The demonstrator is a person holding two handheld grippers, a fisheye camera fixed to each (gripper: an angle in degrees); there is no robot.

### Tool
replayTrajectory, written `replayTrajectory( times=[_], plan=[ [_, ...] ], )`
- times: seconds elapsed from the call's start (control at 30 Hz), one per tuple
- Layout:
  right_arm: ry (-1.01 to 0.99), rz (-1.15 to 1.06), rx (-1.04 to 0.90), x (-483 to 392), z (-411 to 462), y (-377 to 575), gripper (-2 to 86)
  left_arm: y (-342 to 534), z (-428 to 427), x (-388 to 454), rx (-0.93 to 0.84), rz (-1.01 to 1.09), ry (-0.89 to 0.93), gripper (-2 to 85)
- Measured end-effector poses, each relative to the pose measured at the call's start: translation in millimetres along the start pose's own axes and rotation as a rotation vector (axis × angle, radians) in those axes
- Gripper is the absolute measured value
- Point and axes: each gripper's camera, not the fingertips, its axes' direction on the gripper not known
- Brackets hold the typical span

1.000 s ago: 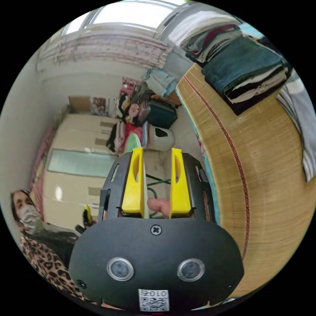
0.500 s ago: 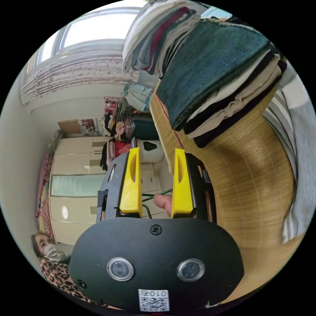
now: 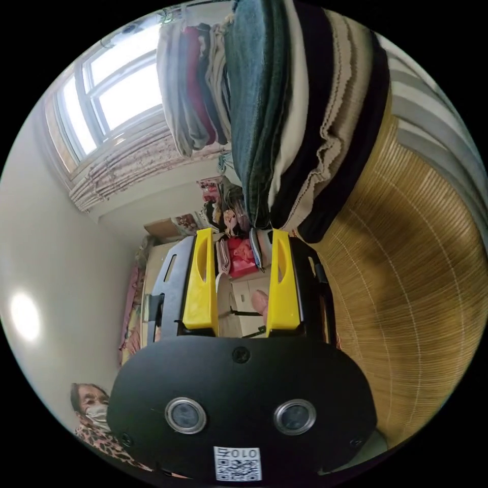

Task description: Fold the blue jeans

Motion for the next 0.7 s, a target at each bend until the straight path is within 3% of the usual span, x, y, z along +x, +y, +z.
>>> replayTrajectory(
  times=[0.57,0.7],
  plan=[
    [-0.009,0.131,0.080,51,4,-29,13.8,49,50,7,-0.033,-0.193,0.150,3.0],
    [0.103,0.114,0.088,49,11,-42,12.0,53,62,11,-0.042,-0.205,0.179,3.8]
  ],
)
